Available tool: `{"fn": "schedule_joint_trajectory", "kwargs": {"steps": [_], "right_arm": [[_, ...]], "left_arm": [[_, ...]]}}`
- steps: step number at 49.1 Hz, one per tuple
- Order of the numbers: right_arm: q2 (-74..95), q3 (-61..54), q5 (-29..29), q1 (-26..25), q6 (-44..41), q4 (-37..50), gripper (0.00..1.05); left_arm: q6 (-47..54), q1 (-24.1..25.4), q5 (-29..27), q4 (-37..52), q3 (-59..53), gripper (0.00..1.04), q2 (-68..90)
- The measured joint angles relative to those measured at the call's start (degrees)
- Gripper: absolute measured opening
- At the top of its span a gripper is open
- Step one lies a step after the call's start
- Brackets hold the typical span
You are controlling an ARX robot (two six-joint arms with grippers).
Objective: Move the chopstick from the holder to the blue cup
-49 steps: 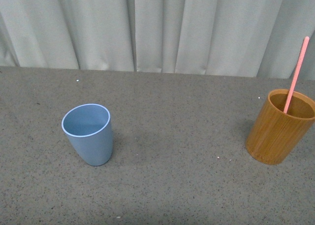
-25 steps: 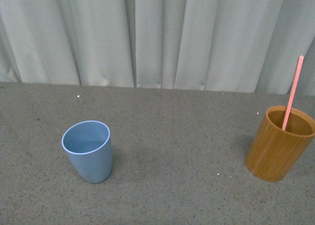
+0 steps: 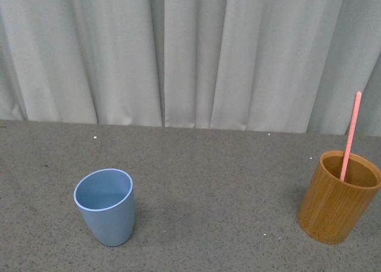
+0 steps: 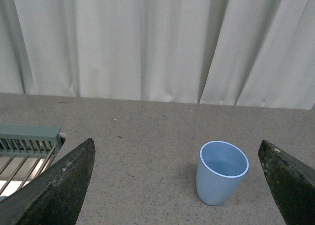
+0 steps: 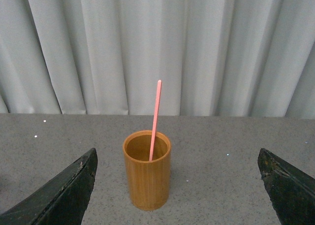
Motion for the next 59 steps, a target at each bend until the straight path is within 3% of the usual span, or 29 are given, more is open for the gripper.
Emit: {"fn": "schedule_joint_trajectory", "kwargs": {"steps": [59], "right_arm": [[0.0,0.0,0.0,0.0,0.0,0.0,0.95]], "left_arm": [[0.0,0.0,0.0,0.0,0.0,0.98,0.0]]}}
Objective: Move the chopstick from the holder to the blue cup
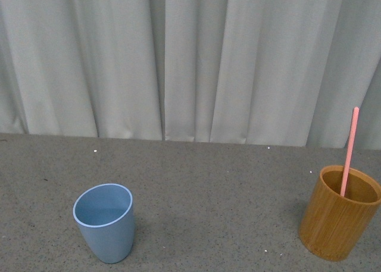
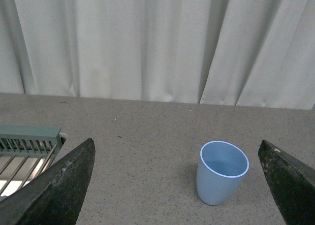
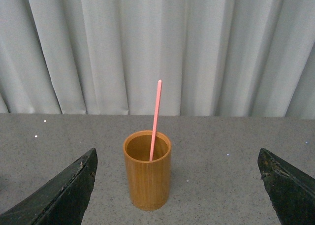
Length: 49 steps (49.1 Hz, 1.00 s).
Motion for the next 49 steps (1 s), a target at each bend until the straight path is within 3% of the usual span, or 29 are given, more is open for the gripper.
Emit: {"fn": "schedule_joint_trajectory", "kwargs": {"steps": [49], "right_arm": [[0.0,0.0,0.0,0.0,0.0,0.0,0.95]], "left_arm": [[0.0,0.0,0.0,0.0,0.0,0.98,0.0]]}}
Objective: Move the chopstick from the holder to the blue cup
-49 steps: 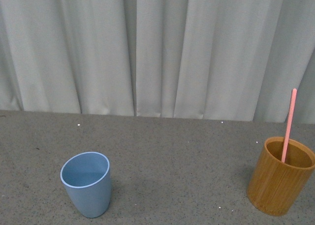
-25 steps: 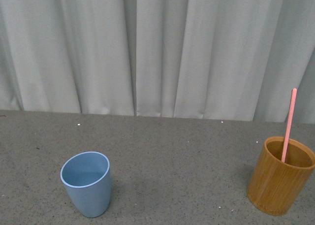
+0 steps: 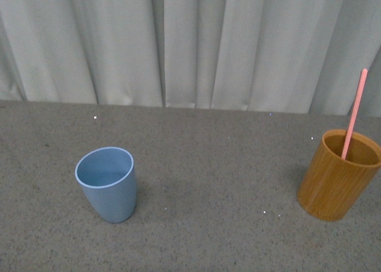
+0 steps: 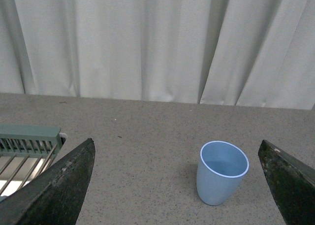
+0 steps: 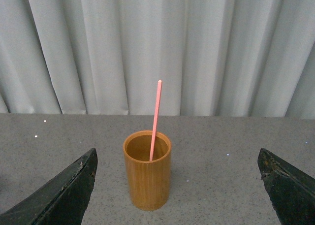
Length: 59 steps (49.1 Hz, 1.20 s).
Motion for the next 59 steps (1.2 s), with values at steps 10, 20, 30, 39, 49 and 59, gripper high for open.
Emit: {"fn": "schedule_joint_trajectory", "kwargs": {"steps": [10,20,30,39,49,59], "right_arm": [[0.0,0.0,0.0,0.0,0.0,0.0,0.95],[0.0,0.0,0.0,0.0,0.0,0.0,0.95],[0.0,0.0,0.0,0.0,0.0,0.0,0.95],[0.0,0.0,0.0,0.0,0.0,0.0,0.95],[0.0,0.0,0.0,0.0,0.0,0.0,0.95],[0.0,0.0,0.0,0.0,0.0,0.0,0.95]], "left_arm": [[0.0,0.0,0.0,0.0,0.0,0.98,0.0],[0.0,0.0,0.0,0.0,0.0,0.98,0.0],[0.0,0.0,0.0,0.0,0.0,0.98,0.0],[0.0,0.0,0.0,0.0,0.0,0.98,0.0],[-29.0,1.4,-2.8,-11.9,4.3,0.98,14.1],[-40.1,-1.1,-7.5,7.1,7.4,0.98,37.3]]}}
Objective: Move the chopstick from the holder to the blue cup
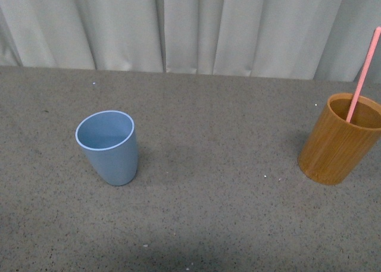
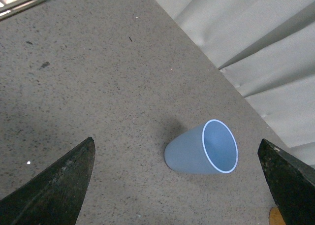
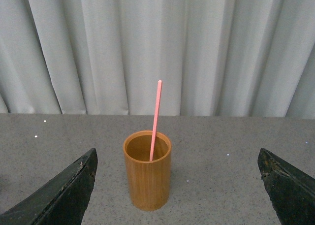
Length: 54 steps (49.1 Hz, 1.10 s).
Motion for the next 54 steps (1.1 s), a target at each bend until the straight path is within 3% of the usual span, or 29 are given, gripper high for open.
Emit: {"fn": "schedule_joint_trajectory", "kwargs": {"steps": [6,13,42,54], "right_arm": [[0.0,0.0,0.0,0.0,0.0,0.0,0.95],[0.0,0.0,0.0,0.0,0.0,0.0,0.95],[0.0,0.0,0.0,0.0,0.0,0.0,0.95],[0.0,0.0,0.0,0.0,0.0,0.0,0.95]], "left_arm": [[-1.9,-4.2,-2.3,10.6,5.4,0.98,18.5],[-2.0,-6.1,-3.5,14.3,11.3,0.98,32.4],[-2.9,-11.7,-5.1,10.8,22.4,0.98,49.6],[-3.3,-11.9,-6.3,7.8,25.9,0.98,53.4]]}}
